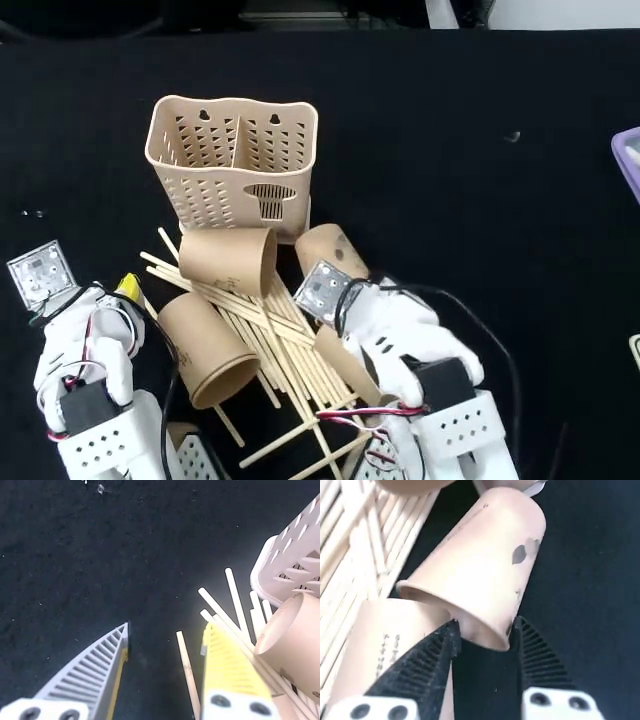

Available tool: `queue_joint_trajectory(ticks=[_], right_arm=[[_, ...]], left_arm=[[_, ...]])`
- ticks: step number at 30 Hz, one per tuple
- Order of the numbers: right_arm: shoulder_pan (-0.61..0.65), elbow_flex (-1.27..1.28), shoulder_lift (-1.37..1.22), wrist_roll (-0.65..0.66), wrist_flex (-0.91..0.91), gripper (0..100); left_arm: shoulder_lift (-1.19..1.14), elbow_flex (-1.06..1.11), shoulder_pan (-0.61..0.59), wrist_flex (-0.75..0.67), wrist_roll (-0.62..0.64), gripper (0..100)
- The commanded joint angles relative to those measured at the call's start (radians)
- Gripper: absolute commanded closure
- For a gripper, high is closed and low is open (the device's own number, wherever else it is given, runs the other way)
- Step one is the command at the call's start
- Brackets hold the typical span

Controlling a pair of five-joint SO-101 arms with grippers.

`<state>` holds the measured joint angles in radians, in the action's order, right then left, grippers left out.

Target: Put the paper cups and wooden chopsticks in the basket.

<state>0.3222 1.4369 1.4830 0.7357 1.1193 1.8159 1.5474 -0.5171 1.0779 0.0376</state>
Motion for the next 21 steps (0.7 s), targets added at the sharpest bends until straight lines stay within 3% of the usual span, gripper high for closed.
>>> queue_joint_trajectory(ticks=[1, 8, 10, 13, 16, 21], right_arm=[[-0.025, 0.068, 0.016, 0.041, -0.138, 79.3], [-0.129, 0.139, 0.018, 0.049, -0.290, 76.2], [-0.129, 0.157, 0.019, 0.049, -0.305, 81.7], [-0.135, 0.143, 0.021, 0.041, -0.310, 99.3], [-0.166, 0.050, 0.021, 0.005, -0.256, 98.8], [-0.207, -0.257, 0.021, -0.048, -0.011, 98.8]], left_arm=[[0.005, -0.002, -0.002, 0.005, -0.002, 76], [0.005, -0.002, -0.002, 0.005, -0.002, 76], [0.005, -0.002, -0.002, 0.005, -0.002, 76], [0.005, -0.002, -0.002, 0.005, -0.002, 76], [0.005, -0.002, -0.002, 0.005, -0.002, 76], [0.005, -0.002, -0.002, 0.005, -0.002, 76]])
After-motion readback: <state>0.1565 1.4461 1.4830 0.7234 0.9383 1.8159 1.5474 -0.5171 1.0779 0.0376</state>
